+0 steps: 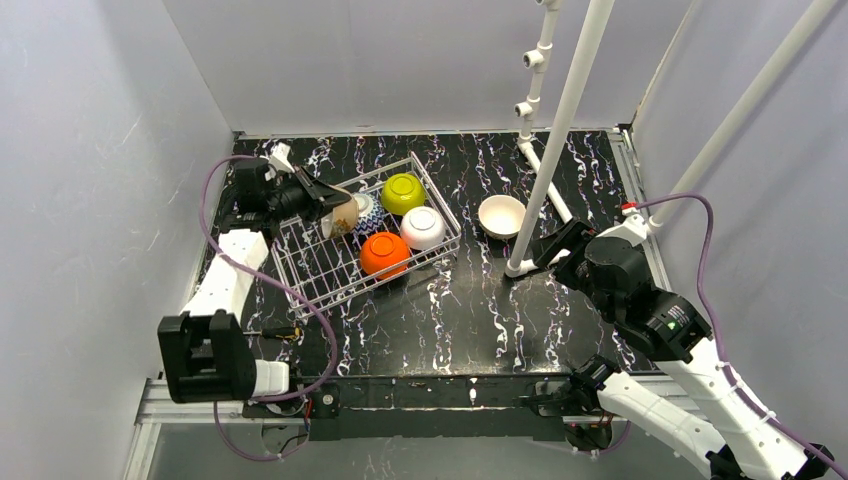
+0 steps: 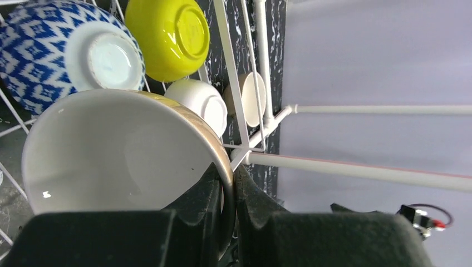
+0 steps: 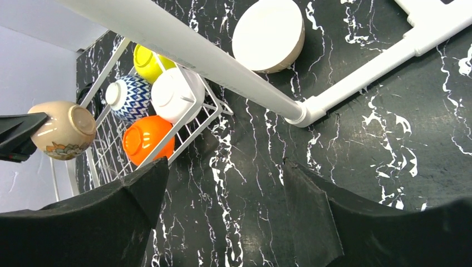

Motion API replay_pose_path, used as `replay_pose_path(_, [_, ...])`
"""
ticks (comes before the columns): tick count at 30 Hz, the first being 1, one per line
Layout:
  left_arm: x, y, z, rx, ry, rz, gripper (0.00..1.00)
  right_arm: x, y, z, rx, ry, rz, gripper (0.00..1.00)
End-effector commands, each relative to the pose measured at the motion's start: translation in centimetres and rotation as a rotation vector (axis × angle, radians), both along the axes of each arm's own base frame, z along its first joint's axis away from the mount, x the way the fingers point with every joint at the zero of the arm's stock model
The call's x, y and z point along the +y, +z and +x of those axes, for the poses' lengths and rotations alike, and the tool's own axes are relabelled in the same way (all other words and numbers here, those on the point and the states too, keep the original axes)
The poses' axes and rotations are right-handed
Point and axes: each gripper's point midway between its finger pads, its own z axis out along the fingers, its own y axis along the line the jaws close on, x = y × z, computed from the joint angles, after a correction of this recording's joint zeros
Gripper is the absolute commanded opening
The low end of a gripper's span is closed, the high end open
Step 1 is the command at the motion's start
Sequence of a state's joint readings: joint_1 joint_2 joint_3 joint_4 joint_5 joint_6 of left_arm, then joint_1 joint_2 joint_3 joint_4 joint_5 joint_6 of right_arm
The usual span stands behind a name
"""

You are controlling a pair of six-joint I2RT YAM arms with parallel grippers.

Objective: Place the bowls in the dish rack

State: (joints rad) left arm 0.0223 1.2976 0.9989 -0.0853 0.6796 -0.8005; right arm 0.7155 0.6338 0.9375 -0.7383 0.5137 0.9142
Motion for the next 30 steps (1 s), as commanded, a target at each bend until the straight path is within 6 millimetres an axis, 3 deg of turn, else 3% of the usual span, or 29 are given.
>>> replay_pose_path(1, [0.9, 3.9, 1.3, -0.086, -0.049, -0.140, 0.00, -1.0, 0.6, 0.1, -0.023, -0.041, -0.009, 0.84])
replay_pose_path(6, [3.6, 2.5, 3.0, -0.034, -0.033, -0.184, 0.00, -1.5, 0.7, 0.0, -0.031, -0.058, -0.011, 0.85])
replay_pose_path(21, [5.7, -1.0, 6.0, 0.066, 0.047, -0.364, 0.00, -1.5, 0.6, -0.1, -0.032, -0.062, -0.002, 0.86])
replay_pose_path(30, [6.4, -4.5, 5.7, 0.102, 0.085, -0.455, 0.00, -1.9, 0.8, -0.2, -0.034, -0.074, -0.007, 0.86])
